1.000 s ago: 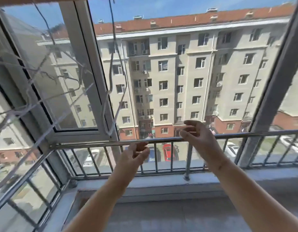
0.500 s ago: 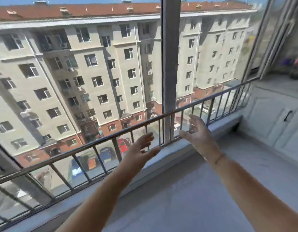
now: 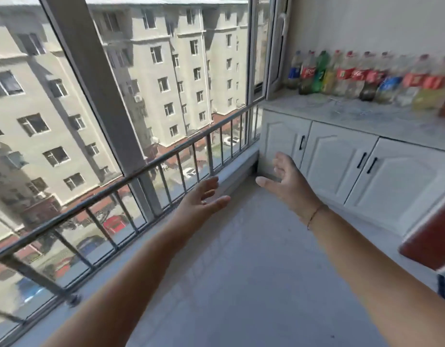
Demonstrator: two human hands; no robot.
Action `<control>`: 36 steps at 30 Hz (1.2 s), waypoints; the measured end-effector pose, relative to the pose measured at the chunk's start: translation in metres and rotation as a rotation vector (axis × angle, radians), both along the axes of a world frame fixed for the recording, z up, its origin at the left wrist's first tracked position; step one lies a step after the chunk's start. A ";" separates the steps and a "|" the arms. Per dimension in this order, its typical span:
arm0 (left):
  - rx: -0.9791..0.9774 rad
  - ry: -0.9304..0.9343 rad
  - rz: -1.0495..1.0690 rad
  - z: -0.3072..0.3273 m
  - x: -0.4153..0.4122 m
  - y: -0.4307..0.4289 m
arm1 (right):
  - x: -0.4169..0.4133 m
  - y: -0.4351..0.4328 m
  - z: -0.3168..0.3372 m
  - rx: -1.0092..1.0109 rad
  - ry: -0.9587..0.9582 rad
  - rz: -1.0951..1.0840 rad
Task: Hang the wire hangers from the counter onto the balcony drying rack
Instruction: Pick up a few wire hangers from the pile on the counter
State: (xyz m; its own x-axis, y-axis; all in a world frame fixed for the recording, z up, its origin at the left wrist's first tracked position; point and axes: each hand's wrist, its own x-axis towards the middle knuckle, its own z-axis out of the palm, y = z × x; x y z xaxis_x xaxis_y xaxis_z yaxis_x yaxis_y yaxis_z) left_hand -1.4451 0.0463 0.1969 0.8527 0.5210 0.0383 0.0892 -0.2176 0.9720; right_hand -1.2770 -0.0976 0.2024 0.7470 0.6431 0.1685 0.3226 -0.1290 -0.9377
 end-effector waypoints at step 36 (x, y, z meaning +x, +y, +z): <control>-0.072 0.043 -0.560 -0.033 0.765 -0.049 | 0.620 -0.136 -0.045 0.071 0.176 -0.765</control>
State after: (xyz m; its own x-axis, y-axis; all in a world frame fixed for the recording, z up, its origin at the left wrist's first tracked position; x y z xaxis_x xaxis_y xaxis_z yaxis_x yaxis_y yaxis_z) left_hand -0.6802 -0.0024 0.1636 0.9997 -0.0118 -0.0214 0.0190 -0.1767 0.9841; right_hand -0.6569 -0.2333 0.1578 0.9973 -0.0683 0.0279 0.0142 -0.1928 -0.9811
